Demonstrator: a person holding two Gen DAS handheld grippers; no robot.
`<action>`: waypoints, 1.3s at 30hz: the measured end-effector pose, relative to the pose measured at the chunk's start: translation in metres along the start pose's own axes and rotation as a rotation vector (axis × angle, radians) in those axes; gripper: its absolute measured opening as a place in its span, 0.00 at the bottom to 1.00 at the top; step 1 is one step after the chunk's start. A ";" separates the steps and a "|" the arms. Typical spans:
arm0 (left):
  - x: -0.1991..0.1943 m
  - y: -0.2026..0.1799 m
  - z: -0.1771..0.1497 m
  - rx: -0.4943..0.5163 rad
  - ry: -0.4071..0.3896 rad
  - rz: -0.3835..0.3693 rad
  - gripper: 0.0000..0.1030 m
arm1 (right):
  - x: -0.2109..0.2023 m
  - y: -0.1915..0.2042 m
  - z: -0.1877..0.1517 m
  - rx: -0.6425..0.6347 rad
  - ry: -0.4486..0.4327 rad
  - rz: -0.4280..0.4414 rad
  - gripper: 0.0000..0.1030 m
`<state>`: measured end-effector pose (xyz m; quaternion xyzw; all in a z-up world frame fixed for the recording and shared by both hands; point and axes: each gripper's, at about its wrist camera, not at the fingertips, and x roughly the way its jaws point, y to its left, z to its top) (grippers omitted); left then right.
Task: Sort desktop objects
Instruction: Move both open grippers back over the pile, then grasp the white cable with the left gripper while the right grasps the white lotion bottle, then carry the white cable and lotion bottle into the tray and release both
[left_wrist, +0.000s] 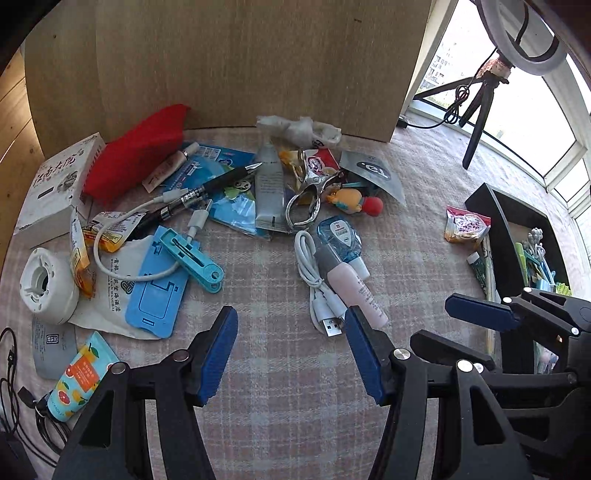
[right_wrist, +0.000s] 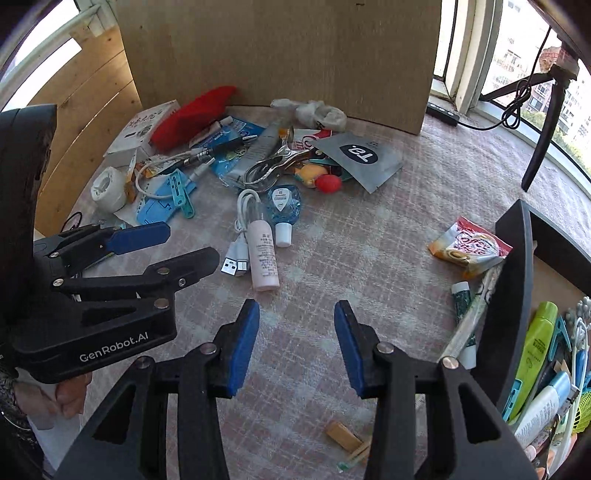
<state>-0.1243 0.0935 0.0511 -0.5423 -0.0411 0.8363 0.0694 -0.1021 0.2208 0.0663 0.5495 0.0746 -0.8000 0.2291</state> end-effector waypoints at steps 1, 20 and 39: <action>0.002 0.002 0.003 -0.007 0.001 -0.002 0.56 | 0.005 0.001 0.003 -0.002 0.008 0.004 0.39; 0.040 -0.011 0.022 0.039 0.042 -0.040 0.30 | 0.047 0.006 0.024 -0.037 0.050 0.024 0.21; 0.008 -0.032 0.007 0.022 -0.005 -0.064 0.08 | -0.002 -0.040 -0.011 0.054 -0.012 0.029 0.19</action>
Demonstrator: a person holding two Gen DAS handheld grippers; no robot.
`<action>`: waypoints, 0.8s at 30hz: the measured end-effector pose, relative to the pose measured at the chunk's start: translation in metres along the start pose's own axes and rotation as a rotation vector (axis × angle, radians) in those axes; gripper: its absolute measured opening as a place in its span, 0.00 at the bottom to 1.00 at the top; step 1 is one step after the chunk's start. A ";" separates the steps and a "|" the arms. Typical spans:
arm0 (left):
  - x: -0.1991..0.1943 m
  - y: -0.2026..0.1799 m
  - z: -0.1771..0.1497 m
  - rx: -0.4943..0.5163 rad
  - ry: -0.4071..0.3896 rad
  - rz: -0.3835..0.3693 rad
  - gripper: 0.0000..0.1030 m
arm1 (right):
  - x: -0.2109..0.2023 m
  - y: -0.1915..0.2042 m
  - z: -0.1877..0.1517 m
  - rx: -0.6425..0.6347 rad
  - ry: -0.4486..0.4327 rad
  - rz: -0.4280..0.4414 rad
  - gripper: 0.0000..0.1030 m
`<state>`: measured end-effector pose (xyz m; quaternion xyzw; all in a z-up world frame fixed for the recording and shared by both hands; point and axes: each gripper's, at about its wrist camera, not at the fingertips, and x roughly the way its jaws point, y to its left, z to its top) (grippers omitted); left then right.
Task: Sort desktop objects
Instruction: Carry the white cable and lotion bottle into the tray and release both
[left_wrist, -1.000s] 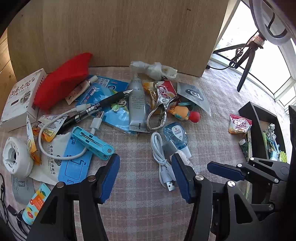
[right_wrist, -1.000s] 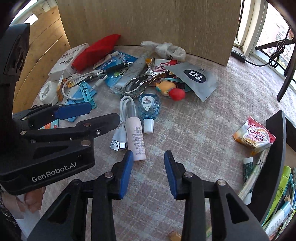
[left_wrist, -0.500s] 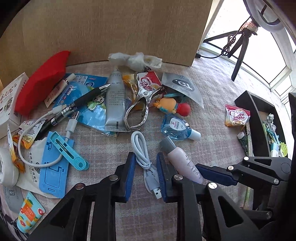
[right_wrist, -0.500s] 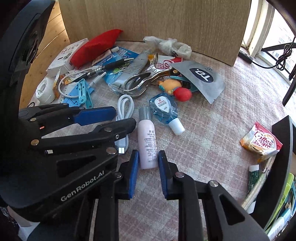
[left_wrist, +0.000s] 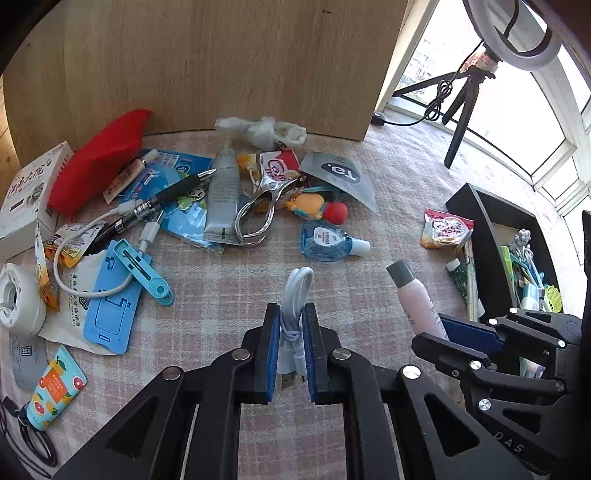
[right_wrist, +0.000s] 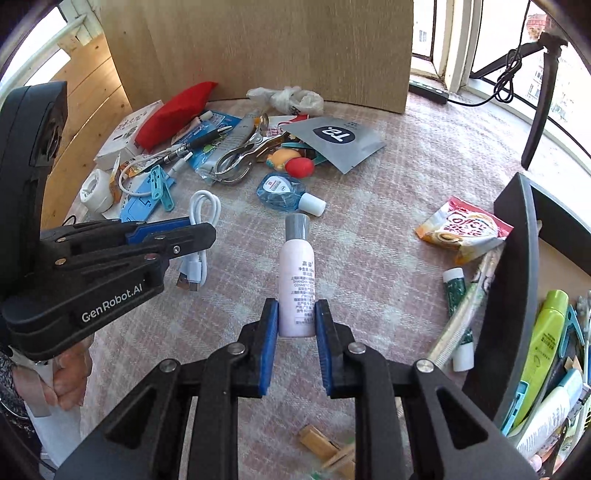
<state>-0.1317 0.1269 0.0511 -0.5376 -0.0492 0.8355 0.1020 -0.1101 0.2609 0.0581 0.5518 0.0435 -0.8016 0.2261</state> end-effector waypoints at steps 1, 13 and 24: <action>-0.005 -0.004 0.000 0.007 -0.006 -0.004 0.08 | -0.005 -0.003 -0.001 0.007 -0.009 -0.001 0.19; -0.045 -0.090 0.010 0.143 -0.070 -0.085 0.08 | -0.087 -0.068 -0.024 0.126 -0.136 -0.060 0.19; -0.049 -0.206 0.006 0.308 -0.061 -0.216 0.08 | -0.143 -0.169 -0.078 0.319 -0.178 -0.210 0.19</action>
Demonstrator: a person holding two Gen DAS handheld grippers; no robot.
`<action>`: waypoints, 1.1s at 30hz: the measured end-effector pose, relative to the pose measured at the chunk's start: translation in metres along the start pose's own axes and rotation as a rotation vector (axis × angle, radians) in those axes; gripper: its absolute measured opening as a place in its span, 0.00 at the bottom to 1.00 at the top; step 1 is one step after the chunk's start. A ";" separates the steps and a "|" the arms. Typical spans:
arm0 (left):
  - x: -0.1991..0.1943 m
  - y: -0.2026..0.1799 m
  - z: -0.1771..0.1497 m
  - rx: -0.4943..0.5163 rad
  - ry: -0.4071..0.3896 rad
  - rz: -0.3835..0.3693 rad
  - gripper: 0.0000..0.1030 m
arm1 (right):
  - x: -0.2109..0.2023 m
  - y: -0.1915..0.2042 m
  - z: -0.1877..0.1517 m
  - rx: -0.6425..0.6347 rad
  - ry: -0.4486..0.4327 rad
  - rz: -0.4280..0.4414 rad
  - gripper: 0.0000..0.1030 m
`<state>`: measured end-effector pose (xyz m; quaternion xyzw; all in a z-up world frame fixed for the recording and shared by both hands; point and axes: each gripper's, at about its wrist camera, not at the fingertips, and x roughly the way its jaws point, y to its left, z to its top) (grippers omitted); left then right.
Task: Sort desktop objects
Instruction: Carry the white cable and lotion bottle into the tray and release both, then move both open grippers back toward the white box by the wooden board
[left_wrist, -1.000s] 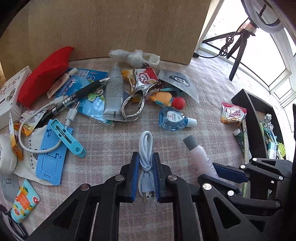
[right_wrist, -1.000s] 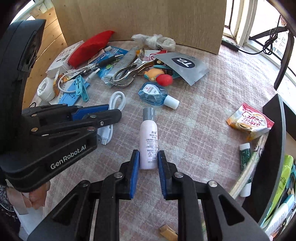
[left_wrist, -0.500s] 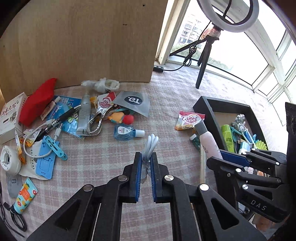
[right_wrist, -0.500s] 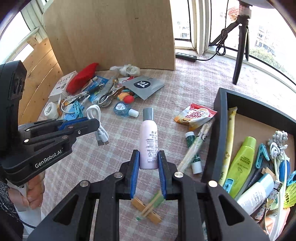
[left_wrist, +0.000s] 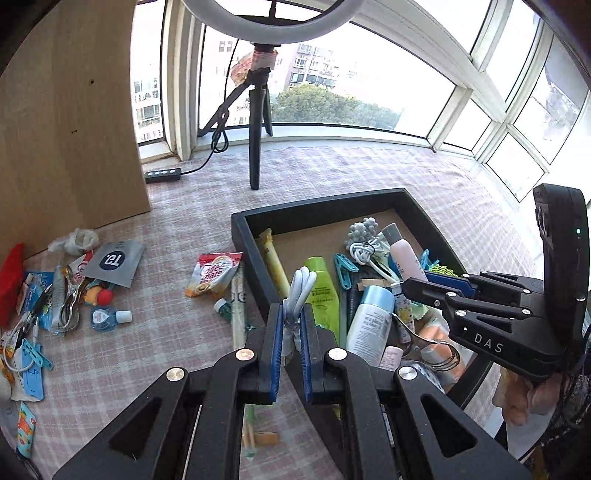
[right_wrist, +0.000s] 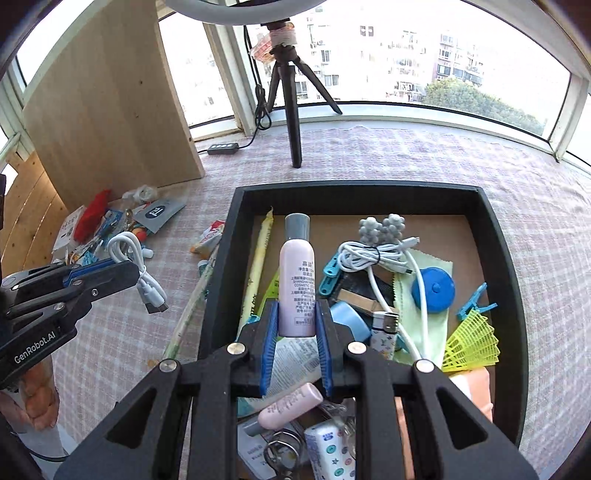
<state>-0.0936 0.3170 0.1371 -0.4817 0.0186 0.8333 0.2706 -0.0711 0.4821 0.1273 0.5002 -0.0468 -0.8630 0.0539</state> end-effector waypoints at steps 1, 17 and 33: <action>0.004 -0.009 0.001 0.012 0.004 -0.009 0.08 | -0.002 -0.008 -0.001 0.012 -0.002 -0.012 0.19; 0.014 -0.072 0.003 0.151 -0.001 0.015 0.73 | -0.012 -0.050 -0.005 0.086 -0.017 -0.052 0.38; 0.009 -0.030 -0.007 0.067 0.008 0.041 0.72 | 0.000 -0.016 -0.004 0.021 0.012 -0.016 0.38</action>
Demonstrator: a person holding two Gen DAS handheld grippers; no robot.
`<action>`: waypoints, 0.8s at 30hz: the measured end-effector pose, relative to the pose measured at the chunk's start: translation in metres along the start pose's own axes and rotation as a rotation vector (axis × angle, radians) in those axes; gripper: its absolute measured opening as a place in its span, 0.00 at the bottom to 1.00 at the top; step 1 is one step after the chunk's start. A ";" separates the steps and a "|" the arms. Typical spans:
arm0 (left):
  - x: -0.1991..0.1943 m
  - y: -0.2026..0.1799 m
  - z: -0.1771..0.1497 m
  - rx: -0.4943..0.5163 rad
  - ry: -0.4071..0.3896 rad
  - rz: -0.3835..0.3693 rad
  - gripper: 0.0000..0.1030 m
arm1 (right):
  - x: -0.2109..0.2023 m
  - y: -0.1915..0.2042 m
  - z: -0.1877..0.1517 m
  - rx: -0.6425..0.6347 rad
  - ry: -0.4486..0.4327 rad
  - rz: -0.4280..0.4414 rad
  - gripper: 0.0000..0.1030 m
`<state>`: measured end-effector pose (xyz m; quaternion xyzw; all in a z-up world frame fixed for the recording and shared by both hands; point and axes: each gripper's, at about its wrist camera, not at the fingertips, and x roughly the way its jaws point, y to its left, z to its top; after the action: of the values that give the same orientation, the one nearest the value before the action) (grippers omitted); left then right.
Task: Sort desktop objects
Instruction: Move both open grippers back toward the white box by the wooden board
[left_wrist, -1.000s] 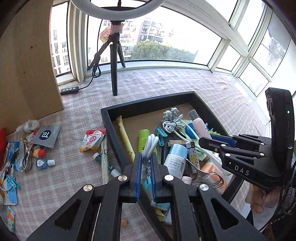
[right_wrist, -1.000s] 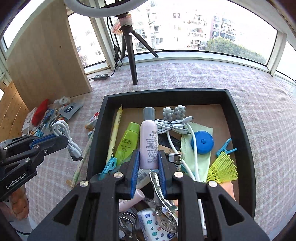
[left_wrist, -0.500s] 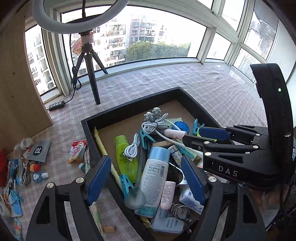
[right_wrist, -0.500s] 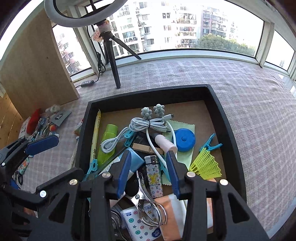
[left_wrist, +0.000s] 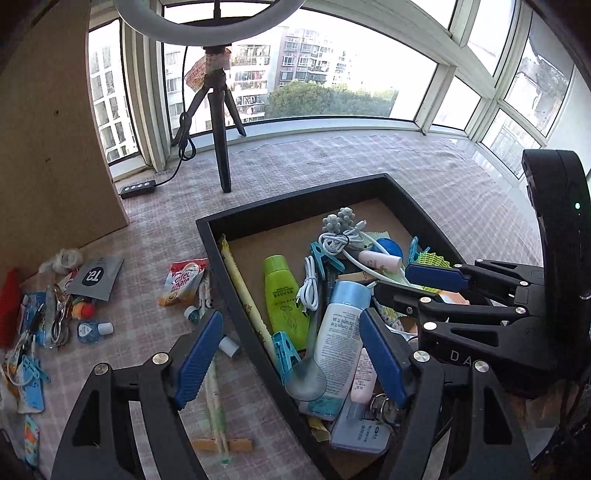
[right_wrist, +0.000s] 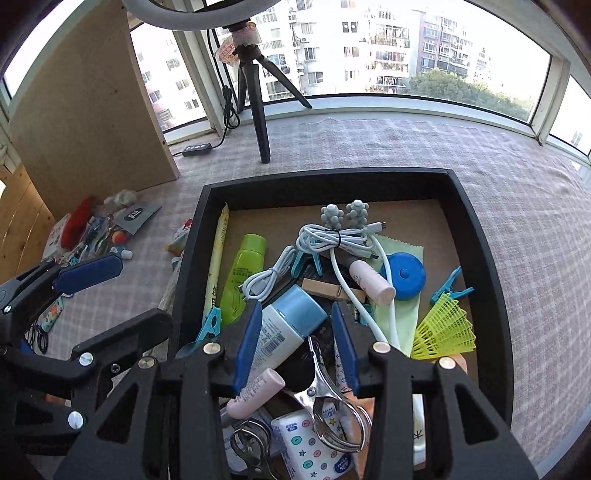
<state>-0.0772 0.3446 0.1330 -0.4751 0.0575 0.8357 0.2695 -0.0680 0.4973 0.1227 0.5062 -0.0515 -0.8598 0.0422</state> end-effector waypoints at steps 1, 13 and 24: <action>0.000 0.006 -0.003 -0.011 0.005 0.005 0.72 | 0.000 0.003 -0.001 -0.004 0.000 0.004 0.38; -0.023 0.113 -0.054 -0.160 0.030 0.148 0.72 | 0.017 0.056 -0.005 -0.098 0.028 0.053 0.42; -0.078 0.253 -0.084 -0.336 0.001 0.330 0.72 | 0.027 0.155 0.025 -0.222 0.036 0.142 0.42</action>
<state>-0.1094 0.0690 0.1113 -0.4978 -0.0056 0.8660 0.0464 -0.1002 0.3419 0.1315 0.5090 0.0091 -0.8458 0.1596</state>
